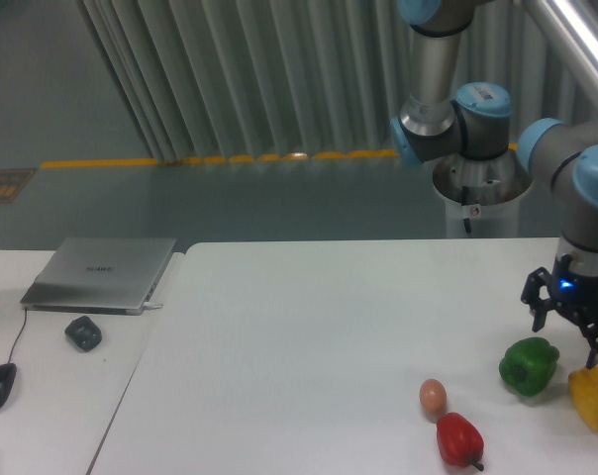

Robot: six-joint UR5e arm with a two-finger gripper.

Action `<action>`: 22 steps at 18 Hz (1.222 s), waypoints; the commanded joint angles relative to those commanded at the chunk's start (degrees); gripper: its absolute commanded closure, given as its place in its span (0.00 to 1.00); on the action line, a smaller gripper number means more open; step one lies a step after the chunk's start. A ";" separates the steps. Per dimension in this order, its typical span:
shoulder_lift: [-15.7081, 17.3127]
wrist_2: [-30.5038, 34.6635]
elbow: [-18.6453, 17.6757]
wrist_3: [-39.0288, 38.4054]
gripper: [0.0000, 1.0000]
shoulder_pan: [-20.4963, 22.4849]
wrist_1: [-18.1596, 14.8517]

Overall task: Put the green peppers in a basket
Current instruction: 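Move the gripper down over the green bell pepper, then close the gripper on the green bell pepper and lift it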

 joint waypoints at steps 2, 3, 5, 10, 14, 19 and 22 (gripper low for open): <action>-0.44 0.35 0.00 0.00 0.00 -0.53 0.00; -0.53 0.44 -0.09 0.00 0.00 -0.53 0.09; -0.97 0.70 -0.09 -0.09 0.00 -1.32 0.09; -2.02 3.60 -0.26 0.00 0.00 -2.55 0.09; -2.11 4.22 -0.97 0.00 0.00 -2.64 0.18; -2.02 4.04 -1.58 0.00 0.00 -2.64 0.18; -2.11 4.22 -1.76 -0.09 0.00 -2.64 0.18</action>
